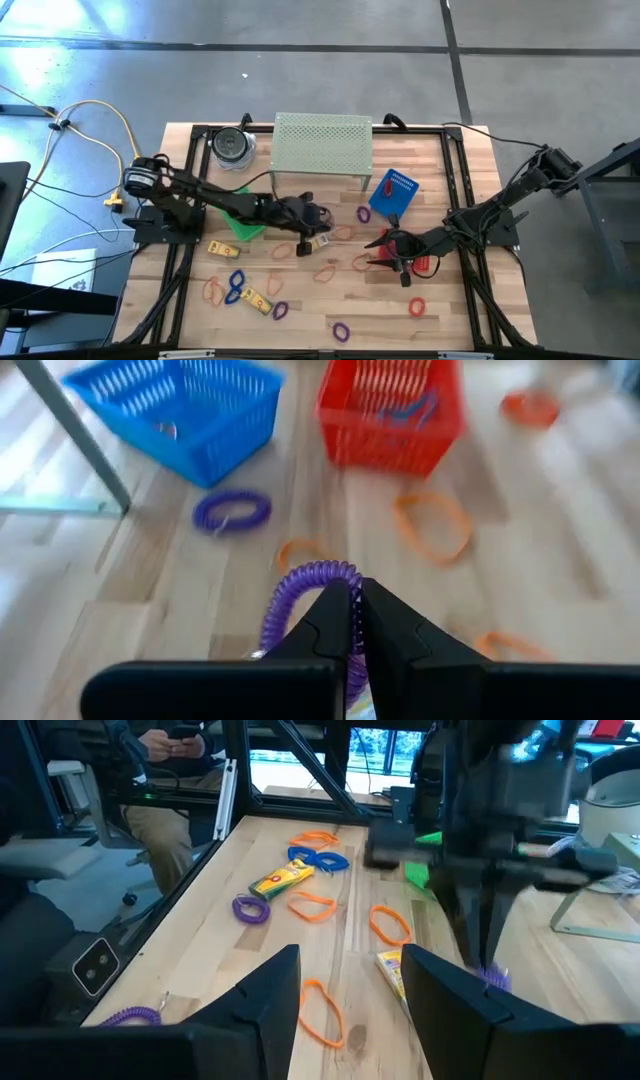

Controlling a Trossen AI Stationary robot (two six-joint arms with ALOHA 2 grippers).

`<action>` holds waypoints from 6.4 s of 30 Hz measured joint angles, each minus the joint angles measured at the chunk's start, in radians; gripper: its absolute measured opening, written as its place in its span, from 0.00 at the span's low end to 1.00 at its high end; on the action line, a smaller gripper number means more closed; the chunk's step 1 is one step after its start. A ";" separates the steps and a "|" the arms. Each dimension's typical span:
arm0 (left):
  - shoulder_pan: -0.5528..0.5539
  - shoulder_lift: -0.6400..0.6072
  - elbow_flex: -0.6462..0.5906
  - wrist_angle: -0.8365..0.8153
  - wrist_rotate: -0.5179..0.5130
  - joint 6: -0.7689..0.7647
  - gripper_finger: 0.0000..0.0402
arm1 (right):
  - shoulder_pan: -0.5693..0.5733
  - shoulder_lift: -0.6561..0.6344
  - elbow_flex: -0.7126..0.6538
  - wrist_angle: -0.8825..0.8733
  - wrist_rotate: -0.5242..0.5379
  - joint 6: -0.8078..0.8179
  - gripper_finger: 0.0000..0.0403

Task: Pick & Place Office Desk Supplies
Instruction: Put the violet spring keychain into the blue basket, then put the orange rubberband into the red basket

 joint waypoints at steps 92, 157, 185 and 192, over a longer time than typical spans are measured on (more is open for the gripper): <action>-0.085 -0.040 0.003 0.321 0.065 0.105 0.43 | -0.297 0.312 0.075 0.178 -0.249 -0.199 0.02; -0.057 -0.040 0.004 -0.096 0.135 -0.169 0.45 | -0.699 0.177 0.262 -1.098 -0.056 0.410 0.51; -0.193 -0.305 0.003 -0.709 -0.051 0.169 0.45 | -0.116 0.001 0.265 -0.579 0.029 0.281 0.54; -0.147 -0.242 0.002 -0.722 -0.070 0.165 0.45 | -0.071 0.101 0.264 -0.444 0.028 0.162 0.54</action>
